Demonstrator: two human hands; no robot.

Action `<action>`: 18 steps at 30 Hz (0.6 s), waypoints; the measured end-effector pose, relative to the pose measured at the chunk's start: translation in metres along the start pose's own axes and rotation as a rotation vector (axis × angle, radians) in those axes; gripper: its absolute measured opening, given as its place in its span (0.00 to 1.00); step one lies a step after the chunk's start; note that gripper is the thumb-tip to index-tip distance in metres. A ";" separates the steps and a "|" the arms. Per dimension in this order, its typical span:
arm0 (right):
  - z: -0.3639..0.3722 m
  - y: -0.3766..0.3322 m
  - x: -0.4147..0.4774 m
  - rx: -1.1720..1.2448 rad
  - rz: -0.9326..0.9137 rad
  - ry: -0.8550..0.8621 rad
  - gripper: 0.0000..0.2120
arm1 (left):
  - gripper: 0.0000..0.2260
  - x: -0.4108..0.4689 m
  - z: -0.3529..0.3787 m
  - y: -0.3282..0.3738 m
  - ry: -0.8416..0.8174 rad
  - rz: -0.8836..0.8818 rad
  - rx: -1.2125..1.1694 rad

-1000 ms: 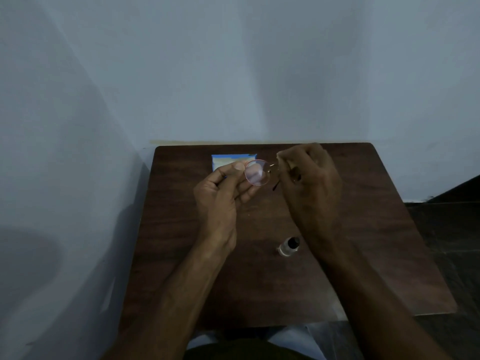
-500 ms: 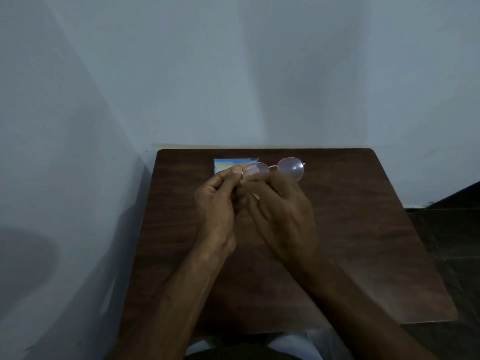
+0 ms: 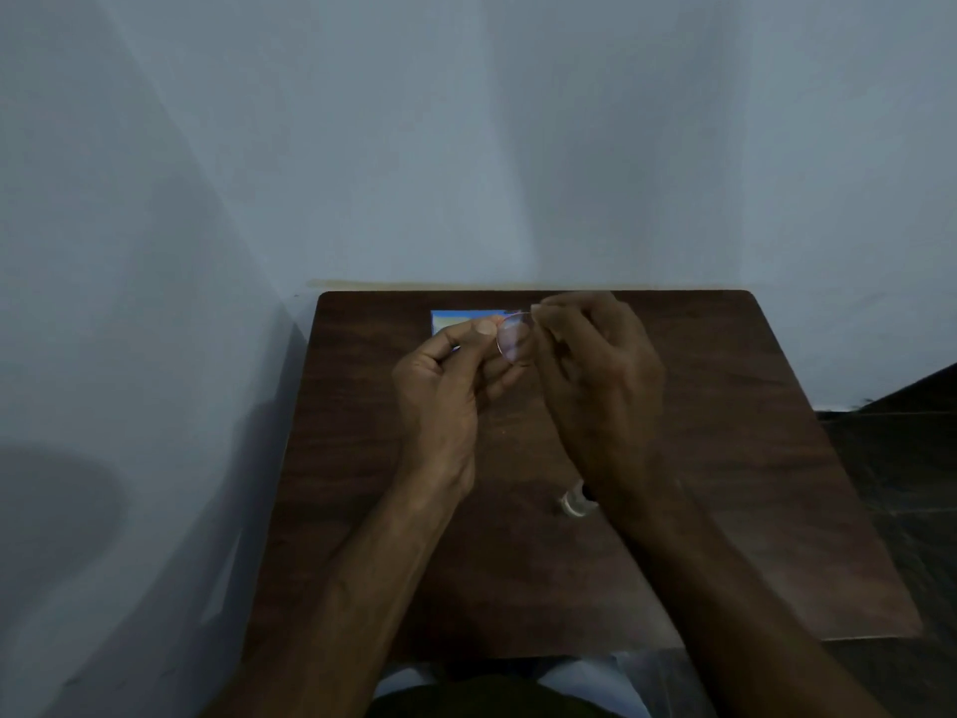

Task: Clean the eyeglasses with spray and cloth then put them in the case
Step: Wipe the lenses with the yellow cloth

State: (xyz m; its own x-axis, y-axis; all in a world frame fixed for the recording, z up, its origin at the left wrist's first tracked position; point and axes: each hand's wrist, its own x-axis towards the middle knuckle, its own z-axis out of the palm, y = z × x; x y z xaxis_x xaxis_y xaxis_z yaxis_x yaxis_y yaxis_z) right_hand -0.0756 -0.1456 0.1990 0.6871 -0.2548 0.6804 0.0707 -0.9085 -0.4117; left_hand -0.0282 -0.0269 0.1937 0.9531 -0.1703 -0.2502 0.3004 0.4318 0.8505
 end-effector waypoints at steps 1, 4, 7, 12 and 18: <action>0.001 -0.004 0.003 0.002 -0.012 -0.015 0.04 | 0.06 -0.001 0.001 0.000 -0.002 0.002 0.000; 0.002 -0.017 -0.010 0.072 -0.067 -0.145 0.06 | 0.06 0.000 0.000 0.001 -0.002 0.017 0.031; -0.002 -0.005 -0.008 0.070 -0.037 -0.145 0.05 | 0.05 0.003 -0.005 0.001 0.029 0.002 0.015; 0.005 -0.012 0.005 0.052 -0.004 -0.126 0.05 | 0.07 0.001 -0.003 0.003 0.010 0.017 0.040; 0.001 -0.010 -0.002 0.061 0.044 -0.110 0.05 | 0.07 -0.001 -0.004 0.002 0.017 -0.024 0.017</action>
State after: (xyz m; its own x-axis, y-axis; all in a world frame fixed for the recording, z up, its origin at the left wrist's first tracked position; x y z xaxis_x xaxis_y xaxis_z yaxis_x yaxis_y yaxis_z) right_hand -0.0774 -0.1357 0.2010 0.7656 -0.2533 0.5914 0.0801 -0.8746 -0.4782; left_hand -0.0282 -0.0227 0.1941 0.9462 -0.1653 -0.2783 0.3226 0.4127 0.8518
